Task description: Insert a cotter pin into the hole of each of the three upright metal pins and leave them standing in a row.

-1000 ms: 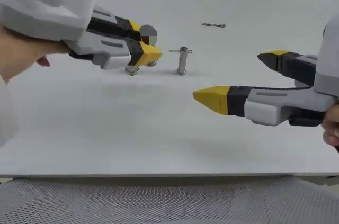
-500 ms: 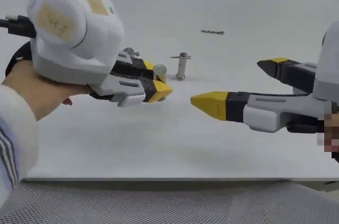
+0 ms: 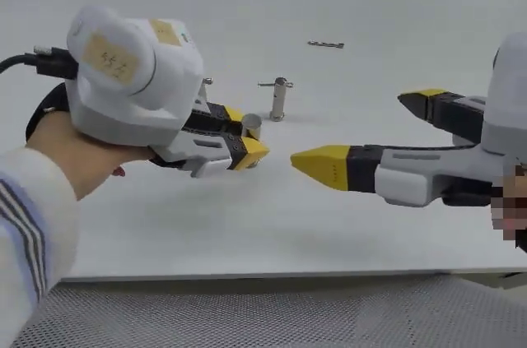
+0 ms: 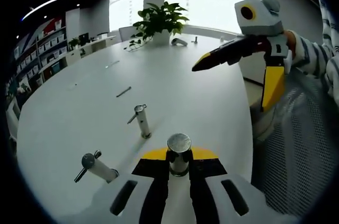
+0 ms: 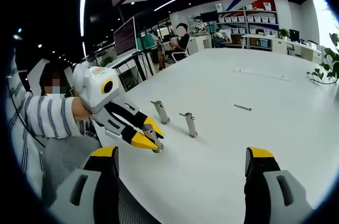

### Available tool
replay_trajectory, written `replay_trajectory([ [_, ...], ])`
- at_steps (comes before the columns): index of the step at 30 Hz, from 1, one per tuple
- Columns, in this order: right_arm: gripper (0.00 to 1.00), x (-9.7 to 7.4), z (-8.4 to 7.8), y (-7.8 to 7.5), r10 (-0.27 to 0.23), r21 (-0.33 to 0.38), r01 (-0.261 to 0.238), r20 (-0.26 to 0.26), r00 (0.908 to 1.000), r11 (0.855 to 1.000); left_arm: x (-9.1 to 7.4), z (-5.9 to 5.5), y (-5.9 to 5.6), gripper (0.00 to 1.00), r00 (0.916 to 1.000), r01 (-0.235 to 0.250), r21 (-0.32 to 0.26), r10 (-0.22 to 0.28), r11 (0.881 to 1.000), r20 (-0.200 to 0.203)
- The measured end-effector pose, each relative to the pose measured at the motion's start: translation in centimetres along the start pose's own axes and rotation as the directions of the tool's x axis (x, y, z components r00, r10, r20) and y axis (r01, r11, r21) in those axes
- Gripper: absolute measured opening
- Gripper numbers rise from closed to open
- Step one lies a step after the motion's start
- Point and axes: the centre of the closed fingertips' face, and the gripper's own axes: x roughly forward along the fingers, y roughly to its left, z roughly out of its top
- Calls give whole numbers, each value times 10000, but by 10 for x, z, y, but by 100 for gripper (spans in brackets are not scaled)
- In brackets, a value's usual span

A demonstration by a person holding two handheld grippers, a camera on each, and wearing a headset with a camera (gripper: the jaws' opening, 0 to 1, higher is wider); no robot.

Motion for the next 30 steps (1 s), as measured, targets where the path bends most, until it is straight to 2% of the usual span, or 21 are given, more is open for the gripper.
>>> replay_trajectory([
  [5, 98, 0, 1, -2, -50, 58, 50, 74, 10000, 10000, 6, -6, -1, 10, 9998, 19, 71, -17, 10000, -214],
  [10, 98, 1, 1, -3, -35, 119, 34, 84, 10000, 9999, 7, -9, -3, 10, 9997, 17, 5, -16, 10000, -252],
  [14, 98, 1, -1, -2, 10, 136, -11, 41, 10000, 9999, 8, -6, -2, 10, 9999, -122, -196, 122, 9997, -36],
  [24, 98, 3, -2, 4, 226, 1, -226, -22, 9997, 9997, 8, -5, -4, 10, 9998, -168, 136, 166, 9998, 136],
  [27, 98, 2, -2, 4, 228, -27, -228, -50, 9997, 9997, 8, -5, -3, 10, 9995, -243, -6, 243, 9997, 198],
  [30, 98, 2, -1, 3, 185, 0, -185, -24, 9998, 9998, 8, -4, -4, 10, 9993, -287, 375, 278, 9989, 245],
])
